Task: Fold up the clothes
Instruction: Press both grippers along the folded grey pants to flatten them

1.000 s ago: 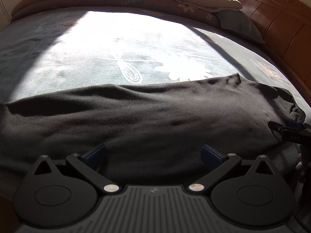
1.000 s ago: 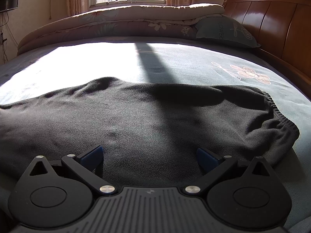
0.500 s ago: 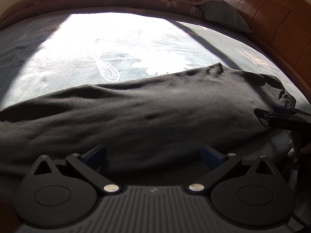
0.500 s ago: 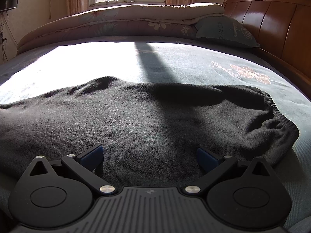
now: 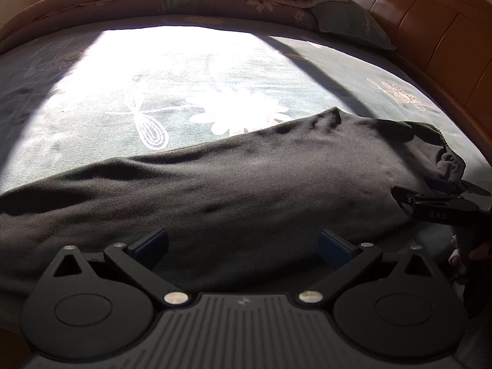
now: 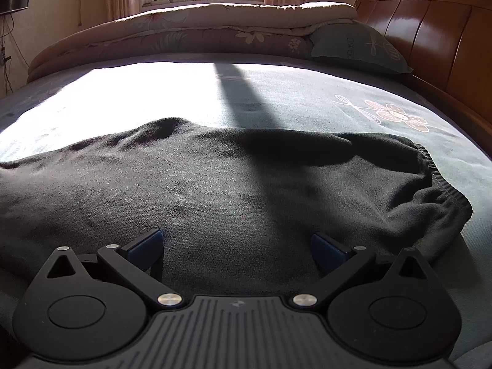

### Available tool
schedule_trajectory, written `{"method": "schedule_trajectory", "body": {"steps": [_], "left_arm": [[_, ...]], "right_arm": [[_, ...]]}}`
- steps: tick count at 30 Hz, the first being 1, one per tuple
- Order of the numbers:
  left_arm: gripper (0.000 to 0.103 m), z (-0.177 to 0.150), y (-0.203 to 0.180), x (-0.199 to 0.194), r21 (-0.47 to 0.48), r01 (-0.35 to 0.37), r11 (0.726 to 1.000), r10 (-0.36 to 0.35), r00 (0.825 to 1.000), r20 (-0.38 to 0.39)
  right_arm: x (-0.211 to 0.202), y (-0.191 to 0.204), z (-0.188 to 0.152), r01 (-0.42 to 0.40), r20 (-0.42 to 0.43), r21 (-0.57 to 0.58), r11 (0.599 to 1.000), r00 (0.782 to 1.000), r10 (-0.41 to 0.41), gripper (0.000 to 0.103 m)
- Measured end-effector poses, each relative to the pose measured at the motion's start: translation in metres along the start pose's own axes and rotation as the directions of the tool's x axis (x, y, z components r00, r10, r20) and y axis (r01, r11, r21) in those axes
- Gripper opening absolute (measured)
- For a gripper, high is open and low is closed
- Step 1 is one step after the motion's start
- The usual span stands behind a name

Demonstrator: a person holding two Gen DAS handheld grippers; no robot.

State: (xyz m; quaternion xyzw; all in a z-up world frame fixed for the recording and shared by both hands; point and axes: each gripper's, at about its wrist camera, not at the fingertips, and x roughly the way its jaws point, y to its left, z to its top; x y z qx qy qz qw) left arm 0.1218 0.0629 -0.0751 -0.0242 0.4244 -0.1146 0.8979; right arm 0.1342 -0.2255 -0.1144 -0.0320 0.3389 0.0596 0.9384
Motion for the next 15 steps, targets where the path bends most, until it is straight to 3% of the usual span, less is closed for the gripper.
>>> {"method": "schedule_trajectory", "body": {"steps": [6,11,15], "left_arm": [[0.102,0.001,-0.009,0.032,-0.052,0.001,0.999,-0.005,0.997,-0.079],[0.102,-0.005,-0.015,0.038,-0.033,-0.033,0.999,0.03,0.996,-0.084],[0.102,-0.005,-0.011,0.037,-0.061,-0.023,0.998,0.017,0.996,-0.084]], "right_arm": [[-0.004,-0.015,0.012,0.003,0.022,0.062,0.998,1.0,-0.004,0.103],[0.013,-0.047,0.046,0.045,0.011,0.115,0.992,0.999,-0.047,0.103],[0.043,-0.076,0.049,0.086,-0.098,0.232,0.969,0.993,-0.065,0.103]]}}
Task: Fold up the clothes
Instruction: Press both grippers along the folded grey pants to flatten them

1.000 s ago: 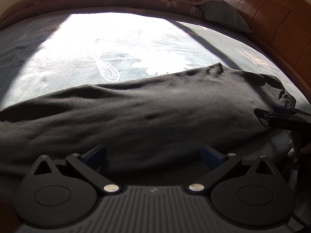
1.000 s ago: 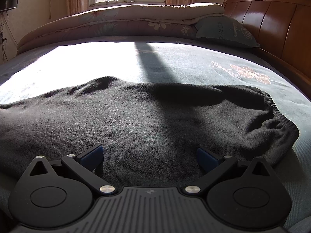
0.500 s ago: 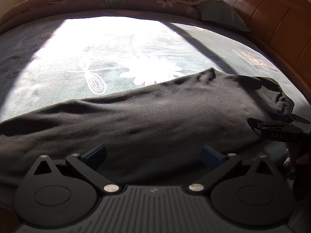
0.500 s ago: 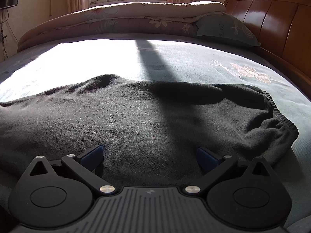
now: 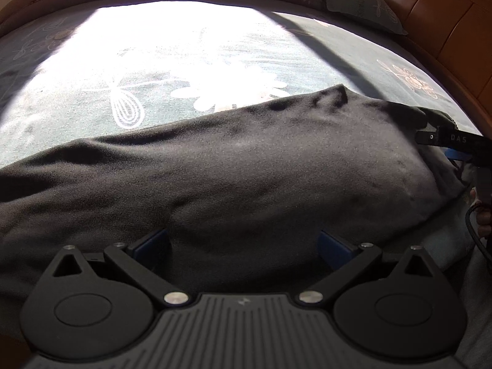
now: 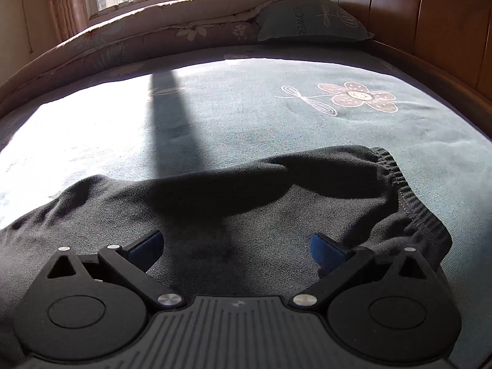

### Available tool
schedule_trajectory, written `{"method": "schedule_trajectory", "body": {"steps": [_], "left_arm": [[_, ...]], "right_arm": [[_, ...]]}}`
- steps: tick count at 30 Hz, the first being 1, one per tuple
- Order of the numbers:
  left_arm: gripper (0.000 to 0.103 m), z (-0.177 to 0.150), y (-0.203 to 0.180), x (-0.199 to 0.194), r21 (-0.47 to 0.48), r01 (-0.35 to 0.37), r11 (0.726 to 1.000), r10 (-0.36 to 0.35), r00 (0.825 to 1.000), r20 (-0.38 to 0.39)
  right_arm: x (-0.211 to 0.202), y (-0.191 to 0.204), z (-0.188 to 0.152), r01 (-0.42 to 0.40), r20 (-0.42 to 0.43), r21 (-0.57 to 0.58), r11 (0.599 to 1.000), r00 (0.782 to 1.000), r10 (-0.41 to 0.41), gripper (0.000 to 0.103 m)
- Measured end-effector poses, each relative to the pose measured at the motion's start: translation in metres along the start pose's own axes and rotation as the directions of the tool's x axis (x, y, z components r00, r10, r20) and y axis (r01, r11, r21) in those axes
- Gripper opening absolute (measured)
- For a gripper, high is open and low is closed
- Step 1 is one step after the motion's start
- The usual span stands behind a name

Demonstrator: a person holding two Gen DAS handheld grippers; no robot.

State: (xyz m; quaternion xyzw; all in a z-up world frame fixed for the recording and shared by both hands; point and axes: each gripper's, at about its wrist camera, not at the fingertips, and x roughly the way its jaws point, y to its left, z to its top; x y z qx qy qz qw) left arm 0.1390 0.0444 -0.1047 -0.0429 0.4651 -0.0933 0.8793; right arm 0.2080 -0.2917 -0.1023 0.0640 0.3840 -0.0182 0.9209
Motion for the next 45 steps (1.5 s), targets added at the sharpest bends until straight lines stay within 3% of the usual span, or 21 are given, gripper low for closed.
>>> {"method": "schedule_trajectory", "body": {"steps": [2,5,9,16,20,24,28,33,36,42,45], "left_arm": [[0.102,0.0,0.002,0.0,-0.014,0.004,1.0,-0.004,1.0,0.006],[0.102,0.0,-0.001,0.001,-0.005,-0.008,1.0,0.008,1.0,0.006],[0.102,-0.001,-0.004,0.002,0.01,-0.021,1.0,0.021,1.0,0.009],[0.102,0.0,-0.003,0.003,0.004,-0.021,1.0,0.021,1.0,0.012],[0.102,-0.001,-0.004,0.002,0.003,-0.024,1.0,0.024,1.0,0.011],[0.102,0.001,-0.005,0.001,-0.001,-0.034,0.999,0.034,0.999,-0.004],[0.102,0.006,-0.013,-0.004,0.018,-0.081,0.997,0.081,0.996,-0.026],[0.102,0.009,-0.024,-0.01,0.059,-0.007,0.998,0.007,1.0,0.004],[0.102,0.006,-0.021,0.006,0.037,-0.031,0.999,0.033,0.998,-0.045],[0.102,0.013,-0.019,-0.008,0.044,-0.027,0.999,0.027,1.0,0.003],[0.102,0.015,-0.009,-0.008,0.072,-0.057,0.996,0.058,0.998,-0.014]], "right_arm": [[-0.001,-0.011,-0.007,0.017,-0.002,0.046,0.999,1.0,-0.017,0.103],[-0.014,-0.008,-0.015,0.057,0.04,0.025,0.998,0.997,-0.058,0.103],[-0.019,0.006,-0.018,-0.01,0.069,-0.044,0.999,0.998,0.013,0.103],[-0.012,0.013,-0.023,0.034,-0.004,-0.079,0.996,0.999,-0.035,0.103],[-0.028,0.01,-0.023,0.064,0.088,-0.082,0.995,0.995,-0.057,0.103],[-0.011,0.008,-0.023,0.077,-0.009,-0.078,0.994,0.997,-0.078,0.103],[-0.008,0.008,-0.023,0.079,-0.015,-0.077,0.994,0.997,-0.08,0.103],[-0.007,0.008,-0.023,0.079,-0.016,-0.079,0.994,0.997,-0.081,0.103],[-0.007,0.008,-0.023,0.08,-0.015,-0.083,0.993,0.997,-0.082,0.103],[-0.007,0.008,-0.023,0.073,-0.008,-0.086,0.994,0.997,-0.074,0.103],[-0.008,0.007,-0.021,0.063,-0.004,-0.077,0.995,0.998,-0.064,0.103]]}}
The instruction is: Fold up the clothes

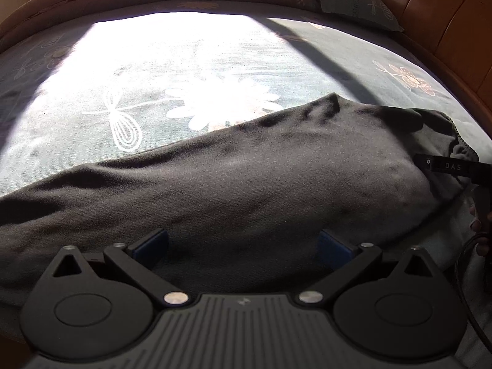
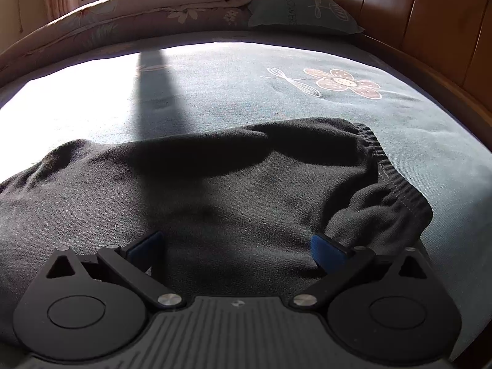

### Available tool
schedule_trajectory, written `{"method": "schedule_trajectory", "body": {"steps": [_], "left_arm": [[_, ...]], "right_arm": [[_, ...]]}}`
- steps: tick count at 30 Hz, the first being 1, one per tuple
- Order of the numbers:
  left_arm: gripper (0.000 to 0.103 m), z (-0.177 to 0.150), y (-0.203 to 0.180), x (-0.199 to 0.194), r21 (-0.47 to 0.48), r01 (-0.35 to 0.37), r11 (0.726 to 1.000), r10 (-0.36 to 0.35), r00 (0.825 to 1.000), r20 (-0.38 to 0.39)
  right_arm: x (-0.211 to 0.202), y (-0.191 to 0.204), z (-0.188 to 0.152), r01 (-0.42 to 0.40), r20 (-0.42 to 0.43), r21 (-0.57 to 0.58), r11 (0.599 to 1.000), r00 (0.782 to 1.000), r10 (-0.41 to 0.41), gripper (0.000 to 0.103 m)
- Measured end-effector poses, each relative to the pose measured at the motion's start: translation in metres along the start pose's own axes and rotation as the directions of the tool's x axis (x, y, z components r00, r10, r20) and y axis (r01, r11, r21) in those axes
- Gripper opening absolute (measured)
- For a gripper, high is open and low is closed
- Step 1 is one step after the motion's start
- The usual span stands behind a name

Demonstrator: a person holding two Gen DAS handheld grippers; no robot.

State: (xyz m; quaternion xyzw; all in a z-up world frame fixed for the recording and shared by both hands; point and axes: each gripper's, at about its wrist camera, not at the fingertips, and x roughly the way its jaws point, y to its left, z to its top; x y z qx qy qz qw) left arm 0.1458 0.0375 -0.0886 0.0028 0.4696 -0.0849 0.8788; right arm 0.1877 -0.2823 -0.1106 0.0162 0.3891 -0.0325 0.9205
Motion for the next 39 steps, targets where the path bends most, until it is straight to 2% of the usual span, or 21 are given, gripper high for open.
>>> {"method": "schedule_trajectory", "body": {"steps": [3,5,8,12,17,18,20,22,25,28,30,32,35,38,39], "left_arm": [[0.102,-0.004,0.021,0.001,-0.008,-0.02,1.0,0.02,0.999,-0.031],[0.102,-0.008,0.036,-0.004,-0.023,-0.026,0.999,0.025,0.999,-0.035],[0.102,-0.011,0.066,-0.023,-0.065,-0.006,0.998,0.008,0.999,0.035],[0.102,-0.018,0.108,-0.029,-0.137,0.014,0.99,-0.005,0.998,0.067],[0.102,-0.035,0.152,-0.024,-0.209,0.03,0.977,-0.017,0.998,0.065],[0.102,-0.041,0.163,-0.025,-0.231,0.025,0.973,-0.01,0.998,0.067],[0.102,-0.05,0.184,-0.036,-0.269,0.04,0.962,-0.012,0.994,0.104],[0.102,-0.061,0.205,-0.048,-0.315,0.045,0.948,0.001,0.99,0.144],[0.102,-0.083,0.247,-0.056,-0.429,0.036,0.903,0.036,0.987,0.158],[0.102,-0.099,0.28,-0.076,-0.547,0.097,0.831,0.037,0.973,0.228],[0.102,-0.108,0.296,-0.091,-0.608,0.153,0.779,0.038,0.956,0.29],[0.102,-0.116,0.309,-0.101,-0.643,0.227,0.731,0.007,0.94,0.34],[0.102,-0.127,0.319,-0.101,-0.687,0.312,0.657,-0.048,0.926,0.374],[0.102,-0.137,0.326,-0.091,-0.731,0.374,0.571,-0.102,0.916,0.389],[0.102,-0.139,0.328,-0.086,-0.74,0.38,0.555,-0.109,0.915,0.388]], "right_arm": [[-0.01,-0.004,0.002,-0.081,0.055,0.041,0.996,0.995,0.078,0.103],[-0.019,-0.001,0.001,-0.148,0.097,0.037,0.988,0.985,0.144,0.103],[-0.03,0.012,-0.004,-0.198,0.132,-0.02,0.98,0.971,0.199,0.103],[-0.046,0.041,-0.015,-0.274,0.134,-0.083,0.958,0.95,0.283,0.103],[-0.059,0.086,-0.033,-0.404,0.094,-0.175,0.898,0.901,0.424,0.103],[-0.057,0.098,-0.038,-0.411,0.061,-0.208,0.887,0.9,0.432,0.103],[-0.05,0.112,-0.046,-0.392,0.009,-0.25,0.885,0.914,0.407,0.103],[-0.052,0.123,-0.056,-0.334,0.03,-0.322,0.886,0.932,0.362,0.103],[-0.054,0.128,-0.062,-0.3,0.041,-0.35,0.887,0.942,0.334,0.103],[-0.054,0.126,-0.062,-0.3,0.046,-0.339,0.892,0.941,0.334,0.103],[-0.053,0.125,-0.062,-0.297,0.051,-0.338,0.893,0.942,0.333,0.103],[-0.052,0.125,-0.062,-0.292,0.058,-0.336,0.895,0.943,0.329,0.103],[-0.052,0.126,-0.062,-0.287,0.059,-0.334,0.898,0.944,0.324,0.103],[-0.051,0.127,-0.062,-0.285,0.058,-0.334,0.898,0.945,0.322,0.103],[-0.051,0.127,-0.062,-0.285,0.058,-0.334,0.899,0.945,0.321,0.103]]}}
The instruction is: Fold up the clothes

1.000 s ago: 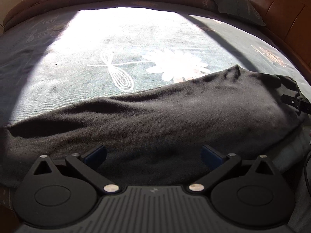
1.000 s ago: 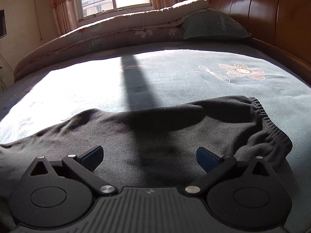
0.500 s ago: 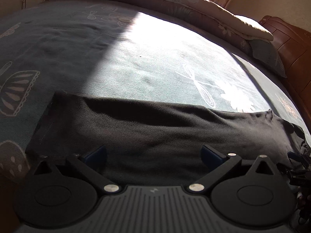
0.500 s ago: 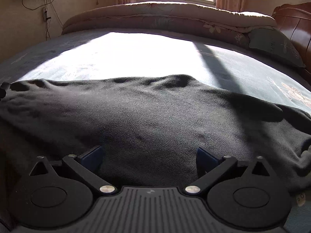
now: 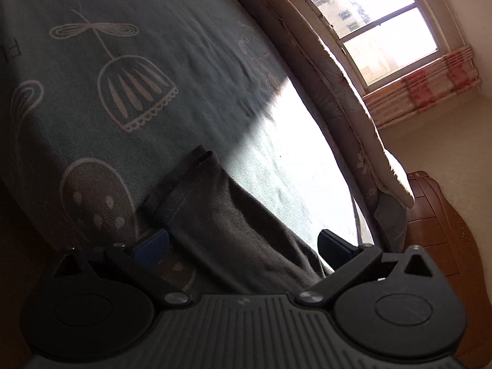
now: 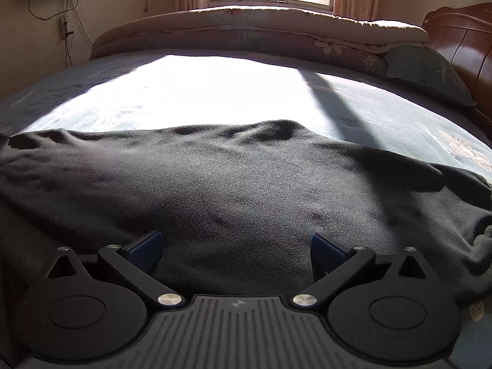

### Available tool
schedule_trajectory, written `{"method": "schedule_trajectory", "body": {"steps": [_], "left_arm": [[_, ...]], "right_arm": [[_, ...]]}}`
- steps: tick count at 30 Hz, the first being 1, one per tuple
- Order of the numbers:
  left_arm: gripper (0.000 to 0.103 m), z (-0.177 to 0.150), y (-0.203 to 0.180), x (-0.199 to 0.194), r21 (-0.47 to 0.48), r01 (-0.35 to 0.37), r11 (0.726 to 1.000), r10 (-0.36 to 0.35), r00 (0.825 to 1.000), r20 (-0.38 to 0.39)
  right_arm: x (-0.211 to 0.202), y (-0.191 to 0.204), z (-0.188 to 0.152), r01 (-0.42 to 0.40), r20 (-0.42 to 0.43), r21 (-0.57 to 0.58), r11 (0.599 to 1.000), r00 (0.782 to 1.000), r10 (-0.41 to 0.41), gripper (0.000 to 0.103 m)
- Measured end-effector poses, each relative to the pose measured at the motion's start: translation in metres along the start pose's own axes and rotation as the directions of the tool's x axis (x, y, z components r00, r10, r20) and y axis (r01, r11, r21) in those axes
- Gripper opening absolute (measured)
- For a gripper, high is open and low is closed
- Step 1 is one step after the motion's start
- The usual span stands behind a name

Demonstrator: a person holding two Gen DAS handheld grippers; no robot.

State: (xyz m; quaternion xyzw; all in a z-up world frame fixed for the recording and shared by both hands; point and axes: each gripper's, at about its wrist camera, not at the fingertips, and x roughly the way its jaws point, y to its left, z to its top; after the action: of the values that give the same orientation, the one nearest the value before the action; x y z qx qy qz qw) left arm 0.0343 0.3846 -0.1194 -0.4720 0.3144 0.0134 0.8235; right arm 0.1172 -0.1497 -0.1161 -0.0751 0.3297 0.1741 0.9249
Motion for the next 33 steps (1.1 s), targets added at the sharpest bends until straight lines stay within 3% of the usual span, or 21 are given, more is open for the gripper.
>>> {"method": "schedule_trajectory", "body": {"steps": [6,12,15,20,21,23,24,26,29,33], "left_arm": [[0.102,0.007,0.005,0.019,-0.043,0.01,0.999,-0.01,1.0,0.009],[0.102,0.013,-0.001,0.022,-0.027,0.081,0.996,-0.079,0.995,0.059],[0.102,0.013,0.008,0.031,-0.049,0.056,0.997,-0.053,0.997,0.047],[0.098,0.007,0.031,0.033,-0.139,0.154,0.978,-0.138,0.983,0.123],[0.094,0.007,0.032,0.033,-0.141,0.145,0.979,-0.127,0.983,0.134],[0.068,0.006,0.031,0.033,-0.125,0.092,0.988,-0.074,0.987,0.143],[0.059,0.005,0.028,0.032,-0.106,0.054,0.993,-0.038,0.989,0.141],[0.024,0.001,0.022,0.031,-0.051,-0.033,0.998,0.04,0.989,0.141],[0.008,-0.002,0.008,0.028,0.049,-0.147,0.988,0.139,0.98,0.146],[0.004,0.004,-0.015,0.02,0.147,-0.199,0.969,0.17,0.967,0.192]], "right_arm": [[-0.001,0.001,0.0,0.004,-0.002,0.003,1.0,1.0,-0.004,0.103],[-0.001,0.0,0.0,0.006,0.001,0.003,1.0,1.0,-0.006,0.103],[-0.001,0.001,-0.001,0.007,0.002,0.002,1.0,1.0,-0.007,0.103],[-0.001,0.001,-0.001,0.007,0.003,0.001,1.0,1.0,-0.007,0.103],[-0.001,0.001,-0.001,0.008,0.004,0.001,1.0,1.0,-0.008,0.103],[0.0,0.001,-0.001,0.009,0.007,0.001,1.0,1.0,-0.009,0.103],[0.0,0.001,-0.001,0.01,0.006,0.001,1.0,1.0,-0.01,0.103],[0.0,0.001,-0.001,0.01,0.005,-0.001,1.0,1.0,-0.01,0.103],[0.0,0.001,0.0,0.011,0.006,-0.001,1.0,1.0,-0.011,0.103],[-0.001,0.002,0.001,0.017,-0.004,-0.001,1.0,1.0,-0.017,0.103]]}}
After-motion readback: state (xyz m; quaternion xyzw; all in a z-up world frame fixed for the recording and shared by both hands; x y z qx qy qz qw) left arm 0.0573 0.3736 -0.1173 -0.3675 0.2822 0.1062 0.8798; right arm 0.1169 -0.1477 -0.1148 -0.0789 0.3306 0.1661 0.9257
